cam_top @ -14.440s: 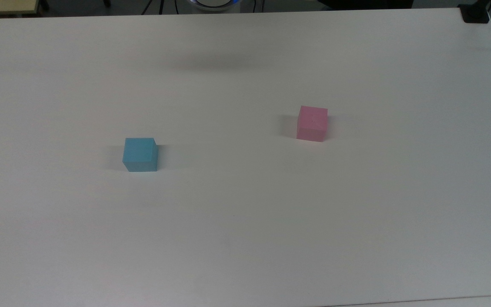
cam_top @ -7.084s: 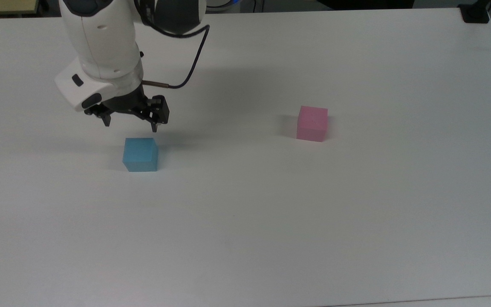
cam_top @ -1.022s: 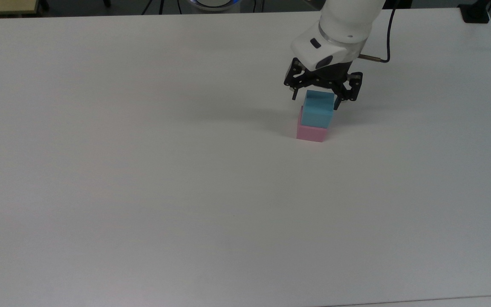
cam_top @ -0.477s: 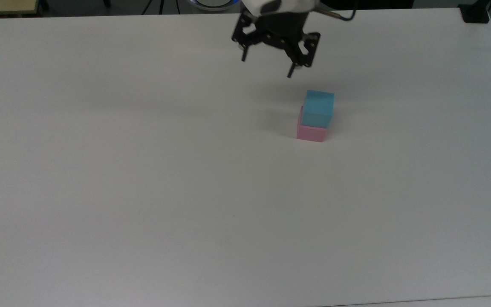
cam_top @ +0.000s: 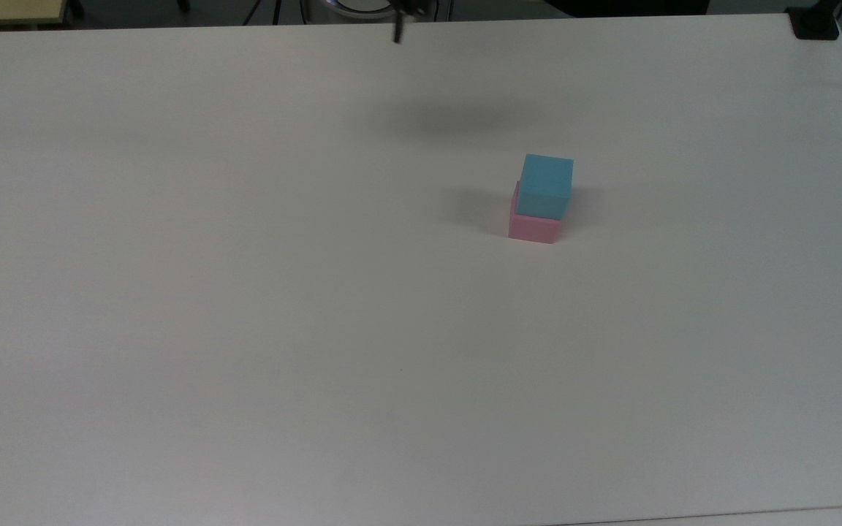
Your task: Put blue cube on pink cube
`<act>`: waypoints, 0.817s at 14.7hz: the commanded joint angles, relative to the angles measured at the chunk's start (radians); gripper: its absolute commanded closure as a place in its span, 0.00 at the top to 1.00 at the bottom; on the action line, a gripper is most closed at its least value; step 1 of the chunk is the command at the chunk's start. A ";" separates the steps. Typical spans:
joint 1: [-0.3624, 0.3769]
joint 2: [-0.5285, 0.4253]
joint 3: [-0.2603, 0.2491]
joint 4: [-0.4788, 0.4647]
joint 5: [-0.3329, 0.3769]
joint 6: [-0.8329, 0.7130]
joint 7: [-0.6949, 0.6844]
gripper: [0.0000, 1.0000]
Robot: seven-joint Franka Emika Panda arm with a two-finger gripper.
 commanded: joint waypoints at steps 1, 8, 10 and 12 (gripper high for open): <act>-0.001 -0.048 -0.094 -0.026 0.027 -0.042 -0.220 1.00; -0.041 -0.058 -0.094 -0.037 0.030 -0.023 -0.293 1.00; -0.045 -0.058 -0.097 -0.040 0.054 0.022 -0.291 1.00; -0.059 -0.058 -0.102 -0.042 0.060 0.034 -0.293 1.00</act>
